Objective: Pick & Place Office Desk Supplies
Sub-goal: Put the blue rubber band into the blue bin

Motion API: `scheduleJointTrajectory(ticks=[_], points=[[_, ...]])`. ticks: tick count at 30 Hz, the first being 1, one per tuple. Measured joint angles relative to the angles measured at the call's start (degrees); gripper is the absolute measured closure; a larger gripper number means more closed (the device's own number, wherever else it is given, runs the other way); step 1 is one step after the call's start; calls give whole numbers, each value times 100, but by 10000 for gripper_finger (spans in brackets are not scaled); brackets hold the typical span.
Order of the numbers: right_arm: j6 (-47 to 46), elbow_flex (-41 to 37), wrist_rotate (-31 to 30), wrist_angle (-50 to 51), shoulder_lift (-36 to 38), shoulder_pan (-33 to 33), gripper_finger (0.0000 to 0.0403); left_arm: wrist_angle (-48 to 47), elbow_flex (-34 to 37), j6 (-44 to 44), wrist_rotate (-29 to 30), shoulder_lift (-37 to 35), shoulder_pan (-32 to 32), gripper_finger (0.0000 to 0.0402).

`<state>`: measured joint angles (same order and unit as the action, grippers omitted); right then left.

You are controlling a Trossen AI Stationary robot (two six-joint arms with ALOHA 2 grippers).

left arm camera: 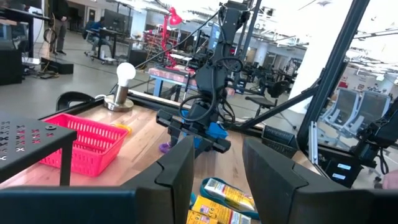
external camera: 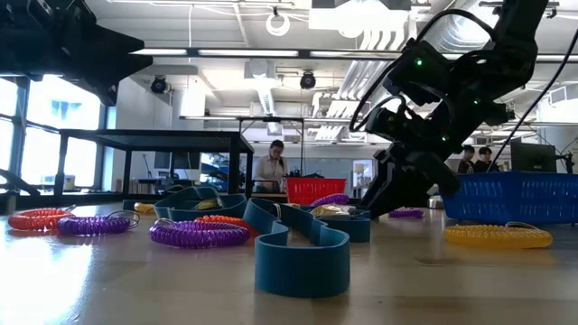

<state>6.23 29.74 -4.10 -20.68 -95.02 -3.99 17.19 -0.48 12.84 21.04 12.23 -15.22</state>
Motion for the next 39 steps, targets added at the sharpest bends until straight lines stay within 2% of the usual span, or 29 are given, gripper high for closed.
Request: scheduleJointTrajectory(ticks=[4,11,13,17,21,31,39], points=[[-18,0,61,51,-2,-130,277,0,0,0,-1,0,0,269],[430,-2,20,30,-7,-164,378,0,0,0,0,0,0,269],[547,-7,-4,-65,-13,-123,395,-2,-1,0,0,0,0,269],[745,2,-165,-305,54,51,400,-2,1,0,0,0,0,269],[773,215,-643,-179,284,305,400,-7,-1,2,0,0,0,269],[914,459,-1382,17,1323,899,400,-30,-1,77,-2,122,0,269],[879,459,-1422,390,2356,1277,400,-22,0,118,0,296,0,269]])
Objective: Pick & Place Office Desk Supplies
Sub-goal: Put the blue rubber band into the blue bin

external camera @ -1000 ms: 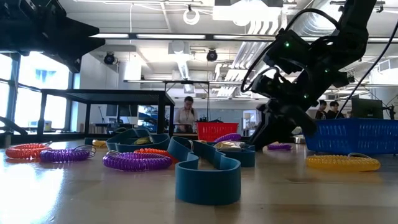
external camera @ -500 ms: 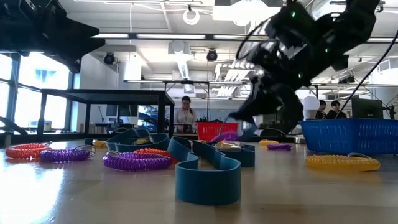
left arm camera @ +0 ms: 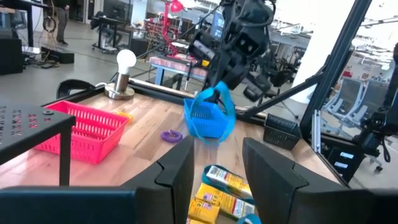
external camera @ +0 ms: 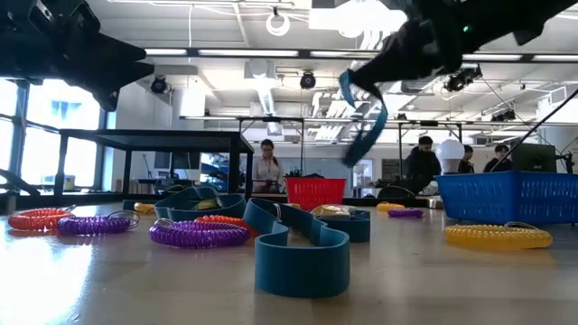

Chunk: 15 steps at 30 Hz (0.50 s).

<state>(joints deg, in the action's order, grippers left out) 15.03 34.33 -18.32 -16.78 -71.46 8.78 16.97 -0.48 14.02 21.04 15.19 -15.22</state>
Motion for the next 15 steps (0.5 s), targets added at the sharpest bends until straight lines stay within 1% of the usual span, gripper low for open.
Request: scheduleJointTrajectory(ticks=[5,9,15], points=[[-15,1,40,259,570,379,400,6,0,22,0,63,0,269],[-232,2,0,797,1060,738,400,7,-1,22,0,122,0,269],[-1077,2,-481,1772,1746,1211,400,18,-1,25,0,159,0,269]])
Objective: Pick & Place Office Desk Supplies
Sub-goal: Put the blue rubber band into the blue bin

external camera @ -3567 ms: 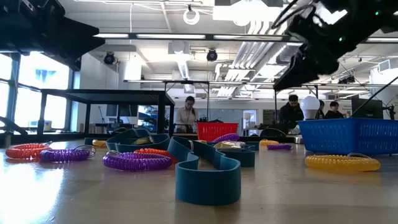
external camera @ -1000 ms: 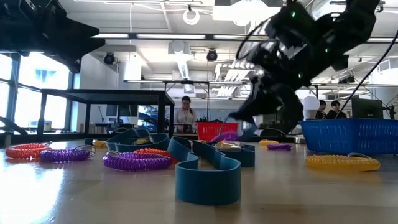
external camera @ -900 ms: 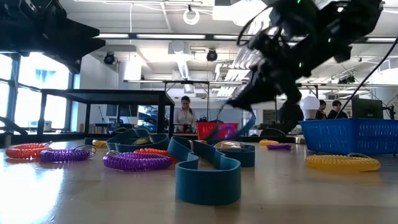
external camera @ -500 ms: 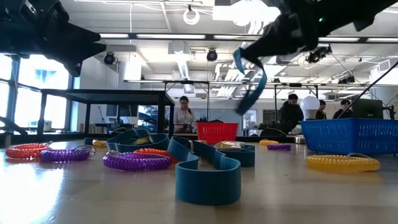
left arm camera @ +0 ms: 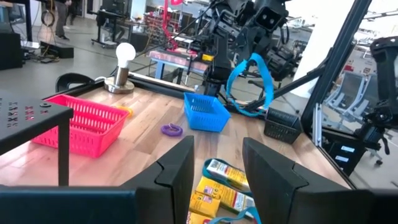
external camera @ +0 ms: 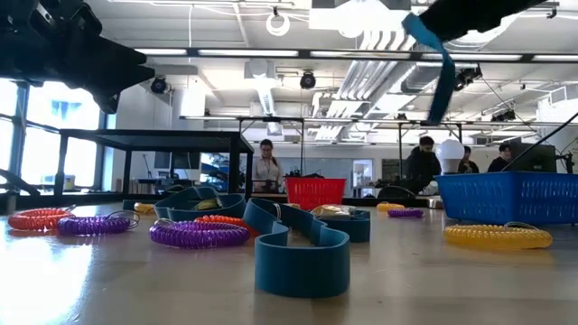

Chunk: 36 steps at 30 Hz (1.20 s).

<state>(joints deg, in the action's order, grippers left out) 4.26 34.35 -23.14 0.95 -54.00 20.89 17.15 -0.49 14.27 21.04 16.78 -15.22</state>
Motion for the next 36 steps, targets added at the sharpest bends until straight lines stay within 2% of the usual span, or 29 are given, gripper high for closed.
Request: scheduleJointTrajectory(ticks=[8,19,36], points=[[-919,0,-1099,757,655,591,400,2,1,39,0,0,0,269],[-2554,0,-2021,1886,805,1026,400,0,0,37,0,0,0,269],[-4538,0,-2586,2796,1170,1024,400,2,0,111,0,0,0,269]])
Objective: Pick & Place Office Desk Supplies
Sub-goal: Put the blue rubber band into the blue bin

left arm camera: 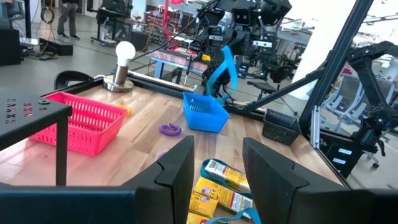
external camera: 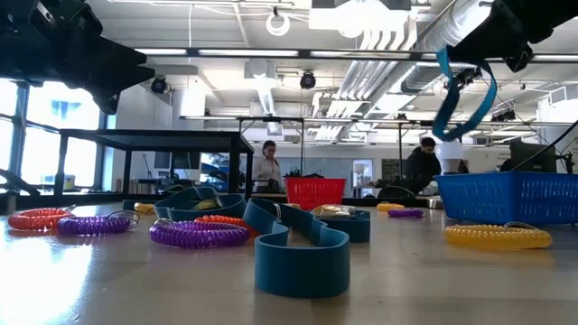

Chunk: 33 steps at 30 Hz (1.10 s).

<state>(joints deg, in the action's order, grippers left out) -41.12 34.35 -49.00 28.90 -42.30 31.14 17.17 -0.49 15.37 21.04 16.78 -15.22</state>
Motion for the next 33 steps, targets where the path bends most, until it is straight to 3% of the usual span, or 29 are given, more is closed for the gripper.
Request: scheduleJointTrajectory(ticks=[10,16,21,33], points=[[-1108,6,95,1027,4,-4,400,0,0,13,0,0,0,269],[-2310,348,152,2608,-72,-7,400,2,1,13,0,0,-2,269],[-3101,369,631,3394,-184,-124,400,2,1,12,0,0,-1,269],[-3266,367,1685,3654,-987,-682,400,2,1,11,0,0,-1,269]])
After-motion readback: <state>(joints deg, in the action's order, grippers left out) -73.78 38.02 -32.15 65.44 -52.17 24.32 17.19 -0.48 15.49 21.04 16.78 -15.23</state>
